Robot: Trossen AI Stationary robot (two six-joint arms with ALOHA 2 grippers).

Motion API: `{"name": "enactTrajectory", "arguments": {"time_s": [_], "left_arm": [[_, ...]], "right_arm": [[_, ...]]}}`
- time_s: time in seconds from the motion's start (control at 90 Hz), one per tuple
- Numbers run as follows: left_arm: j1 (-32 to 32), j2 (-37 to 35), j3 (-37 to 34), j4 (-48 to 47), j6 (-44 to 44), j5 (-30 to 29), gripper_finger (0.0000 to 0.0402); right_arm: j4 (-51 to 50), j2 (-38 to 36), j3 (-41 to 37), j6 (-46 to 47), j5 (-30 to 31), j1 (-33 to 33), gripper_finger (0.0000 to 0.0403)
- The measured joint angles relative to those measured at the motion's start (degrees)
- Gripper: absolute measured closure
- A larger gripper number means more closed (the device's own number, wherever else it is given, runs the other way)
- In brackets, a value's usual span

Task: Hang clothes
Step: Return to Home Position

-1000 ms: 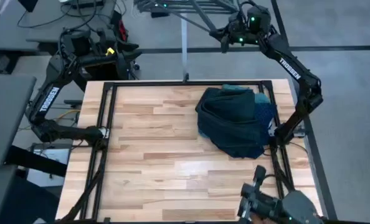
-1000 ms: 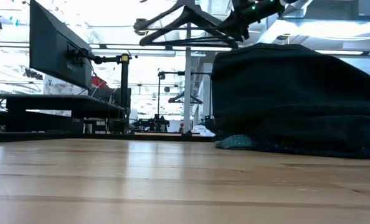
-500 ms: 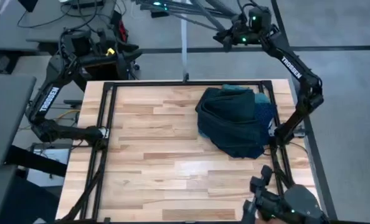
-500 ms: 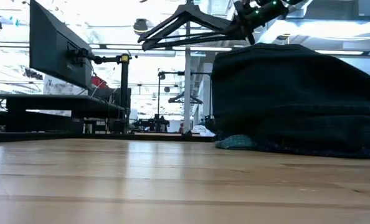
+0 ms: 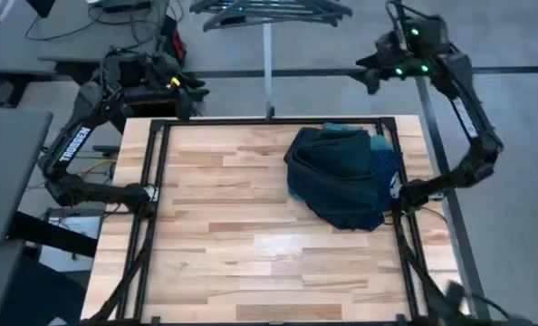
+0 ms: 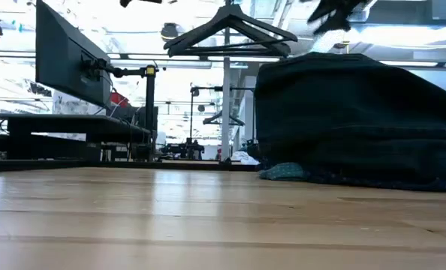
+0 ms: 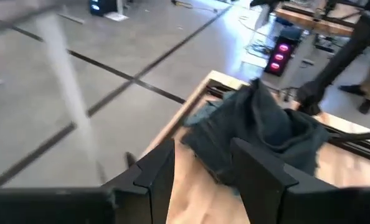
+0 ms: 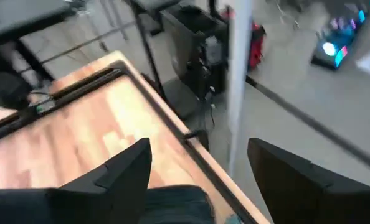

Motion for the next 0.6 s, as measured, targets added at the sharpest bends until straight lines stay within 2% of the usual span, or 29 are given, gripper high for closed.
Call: {"name": "enactTrajectory", "arguments": {"time_s": [0.1, 0.167, 0.311, 0.422, 0.489, 0.6], "left_arm": [[-3.43, -0.95, -3.19, 3.65, -2.42, -0.87, 0.0263], [-6.47, -1.83, -5.93, 7.30, -4.31, -2.90, 0.0263], [-13.12, -3.25, -12.00, 13.07, -7.59, -10.86, 0.0263], [-17.29, -4.46, -15.42, 14.41, -9.47, -17.92, 0.0263], [-19.07, -4.98, -17.13, 14.51, -11.26, -21.53, 0.0263], [-21.14, -5.05, -18.60, 13.09, -15.27, -23.74, 0.0263]], "right_arm": [[3.59, -6.42, -5.86, 3.99, -1.34, 1.13, 0.0181], [7.32, -11.53, -12.72, 7.19, -1.69, 2.53, 0.0208], [19.88, -23.26, -31.41, 18.01, -1.87, 7.47, 0.0306], [28.74, -31.92, -45.54, 26.27, 2.08, 11.87, 0.0382], [31.33, -37.36, -52.93, 30.42, 6.51, 14.85, 0.0394], [33.25, -47.26, -63.03, 36.86, 14.34, 19.31, 0.0380]]}}
